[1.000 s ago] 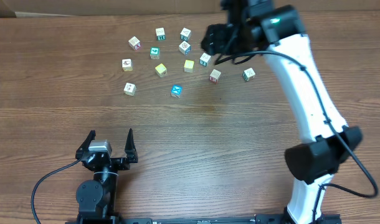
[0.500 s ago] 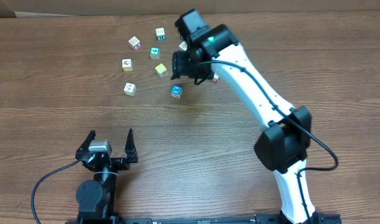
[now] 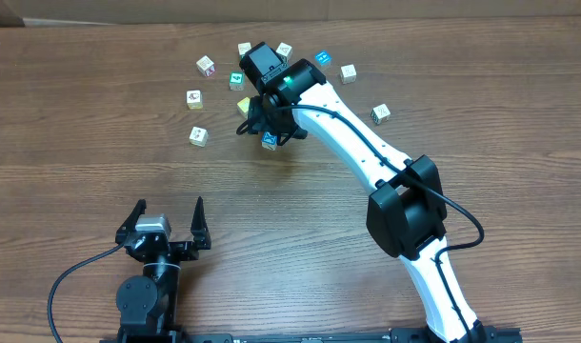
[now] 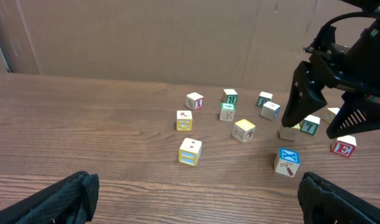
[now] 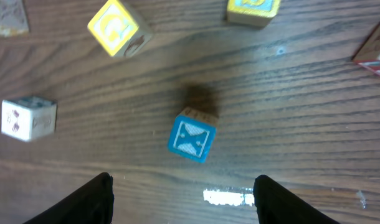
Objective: Form a tower
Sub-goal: 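Lower the right gripper onto the blue-faced block and close it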
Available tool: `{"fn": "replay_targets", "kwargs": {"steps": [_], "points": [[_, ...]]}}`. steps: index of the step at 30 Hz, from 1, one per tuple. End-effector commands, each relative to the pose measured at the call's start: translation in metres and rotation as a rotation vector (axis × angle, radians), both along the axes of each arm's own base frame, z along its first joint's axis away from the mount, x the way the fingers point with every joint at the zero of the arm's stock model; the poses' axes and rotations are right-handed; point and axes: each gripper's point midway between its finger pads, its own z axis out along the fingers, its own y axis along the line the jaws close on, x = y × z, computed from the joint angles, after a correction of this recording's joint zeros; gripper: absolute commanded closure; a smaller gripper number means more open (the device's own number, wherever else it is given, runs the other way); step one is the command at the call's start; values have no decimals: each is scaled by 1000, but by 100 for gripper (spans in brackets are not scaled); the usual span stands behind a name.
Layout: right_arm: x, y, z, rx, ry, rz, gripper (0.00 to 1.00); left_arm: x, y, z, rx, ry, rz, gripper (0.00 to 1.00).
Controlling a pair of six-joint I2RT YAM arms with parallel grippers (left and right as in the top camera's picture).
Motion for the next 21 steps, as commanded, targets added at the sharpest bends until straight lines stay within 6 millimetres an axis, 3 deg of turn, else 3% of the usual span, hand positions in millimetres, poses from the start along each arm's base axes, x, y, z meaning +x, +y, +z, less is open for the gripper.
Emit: {"fn": "replay_targets", "kwargs": {"steps": [1, 2, 7, 8, 10, 11, 21], "points": [[8, -3, -5, -25, -26, -54, 14, 0, -1, 1, 28, -8, -7, 0], [9, -2, -5, -19, -33, -54, 0, 0, -1, 1, 28, -8, -7, 0], [13, 0, -3, -6, -44, -54, 0, 0, -1, 1, 28, -8, -7, 0], [12, 0, -4, -8, -42, -55, 1, 0, -1, 1, 28, -8, -7, 0], [11, -2, -5, -15, -34, -56, 27, 0, -1, 1, 28, -8, -7, 0], [10, -2, -6, -18, -29, -56, 33, 0, -1, 1, 28, -8, -7, 0], [9, 3, -36, -27, -1, -92, 37, 0, -1, 1, 28, -8, -7, 0]]}}
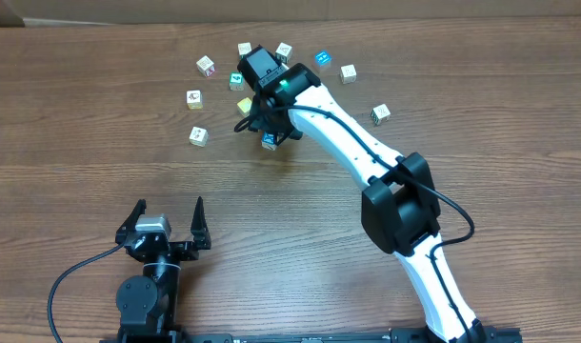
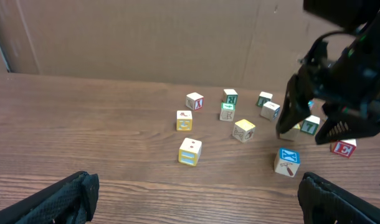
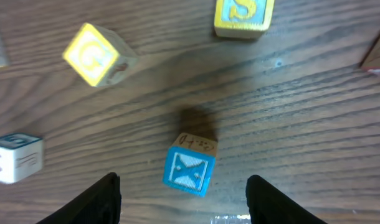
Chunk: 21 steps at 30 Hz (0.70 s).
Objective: Form a tower
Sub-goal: 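Lower the right gripper onto the blue-faced block and close it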
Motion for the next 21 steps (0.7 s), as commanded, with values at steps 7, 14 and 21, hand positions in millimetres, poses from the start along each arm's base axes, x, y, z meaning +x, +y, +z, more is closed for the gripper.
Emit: {"fn": "replay_targets", "kwargs": {"steps": [7, 14, 21], "points": [[5, 7, -15, 0, -18, -11, 39, 0, -1, 1, 28, -8, -7, 0], [-1, 2, -33, -17, 11, -28, 40, 0, -1, 1, 28, -8, -7, 0], [-6, -2, -49, -20, 31, -61, 41, 0, -1, 1, 28, -8, -7, 0]]}}
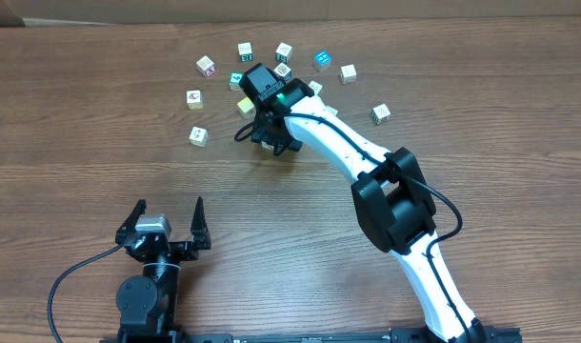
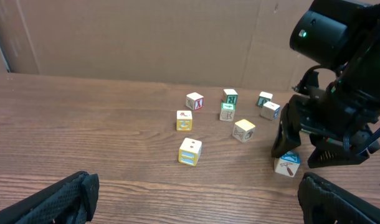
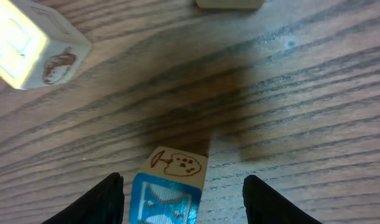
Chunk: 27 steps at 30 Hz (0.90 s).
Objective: Form a tower
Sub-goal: 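Lower the right gripper onto the blue-faced block and close it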
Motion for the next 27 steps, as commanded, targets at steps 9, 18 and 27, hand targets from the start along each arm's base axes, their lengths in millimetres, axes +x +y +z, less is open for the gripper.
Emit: {"fn": "replay_targets", "kwargs": {"steps": [9, 18, 27], "points": [[0, 1, -7, -1, -6, -19, 49, 0, -1, 1, 28, -8, -7, 0], [-3, -2, -8, -14, 8, -12, 57, 0, -1, 1, 28, -8, -7, 0], [0, -6, -8, -45, -6, 101, 72, 0, -1, 1, 28, -8, -7, 0]]}}
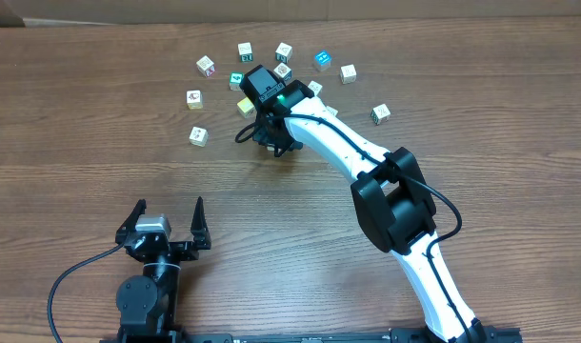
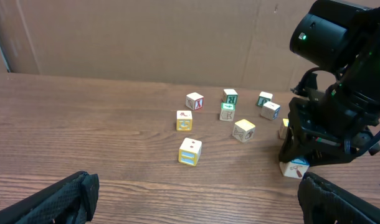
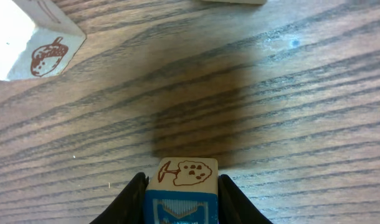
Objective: Form a tower
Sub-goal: 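Lower the right gripper onto the blue-faced block and close it, then carry the blue block right and lower it onto the table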
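My right gripper (image 3: 181, 202) is shut on a blue-topped block (image 3: 181, 183) with a tree drawing on its side; the fingers (image 3: 133, 199) press both flanks. The overhead view shows this gripper (image 1: 272, 141) low over the table amid scattered blocks. In the left wrist view the held block (image 2: 295, 168) sits at table level under the black fingers. A yellow block (image 1: 244, 104) lies just beyond it. My left gripper (image 1: 167, 224) stands open near the table's front left, holding nothing.
Several lettered blocks (image 1: 198, 136) are scattered across the far part of the wooden table (image 1: 100, 181). A block with an acorn picture (image 3: 34, 37) lies close to the right gripper. A cardboard wall (image 2: 146, 37) stands behind the table.
The right gripper's fingers stood apart on either side of the blue block; now they are shut against it. The left arm has not moved.
The right gripper hung open well above the blue block, which lay alone on the wood. Then it was lower and nearer, then down with its open fingers astride the block. Now it grips the block. The left gripper stayed open throughout.
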Available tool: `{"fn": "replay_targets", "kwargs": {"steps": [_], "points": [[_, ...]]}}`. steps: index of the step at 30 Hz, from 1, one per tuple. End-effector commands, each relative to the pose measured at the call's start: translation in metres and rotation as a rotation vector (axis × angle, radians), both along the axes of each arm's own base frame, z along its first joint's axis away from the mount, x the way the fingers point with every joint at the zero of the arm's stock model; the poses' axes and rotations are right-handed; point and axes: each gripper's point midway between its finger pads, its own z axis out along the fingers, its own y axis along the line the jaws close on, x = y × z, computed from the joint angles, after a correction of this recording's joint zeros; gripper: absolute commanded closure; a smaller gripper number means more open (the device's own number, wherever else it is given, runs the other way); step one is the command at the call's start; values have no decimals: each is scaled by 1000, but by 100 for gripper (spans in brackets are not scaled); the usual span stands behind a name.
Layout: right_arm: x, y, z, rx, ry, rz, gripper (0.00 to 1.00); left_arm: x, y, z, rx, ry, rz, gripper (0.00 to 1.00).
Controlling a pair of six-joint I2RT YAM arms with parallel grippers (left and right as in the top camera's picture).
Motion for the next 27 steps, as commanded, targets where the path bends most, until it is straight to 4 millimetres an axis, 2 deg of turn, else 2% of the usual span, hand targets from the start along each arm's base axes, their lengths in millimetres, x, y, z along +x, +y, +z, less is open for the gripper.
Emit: {"fn": "replay_targets", "kwargs": {"steps": [1, 6, 15, 22, 27], "points": [[1, -4, -4, -32, -7, 69, 72, 0, -1, 1, 28, -8, -7, 0], [-2, -7, -2, -48, 3, 96, 76, 0, -1, 1, 28, -8, -7, 0], [-15, -16, 36, -57, 22, 92, 76, 0, -1, 1, 28, -8, -7, 0], [-43, -21, 34, -64, 137, 104, 77, 0, -1, 1, 28, -8, -7, 0], [-39, -18, 35, -52, 119, 105, 76, 0, -1, 1, 28, -8, -7, 0]]}}
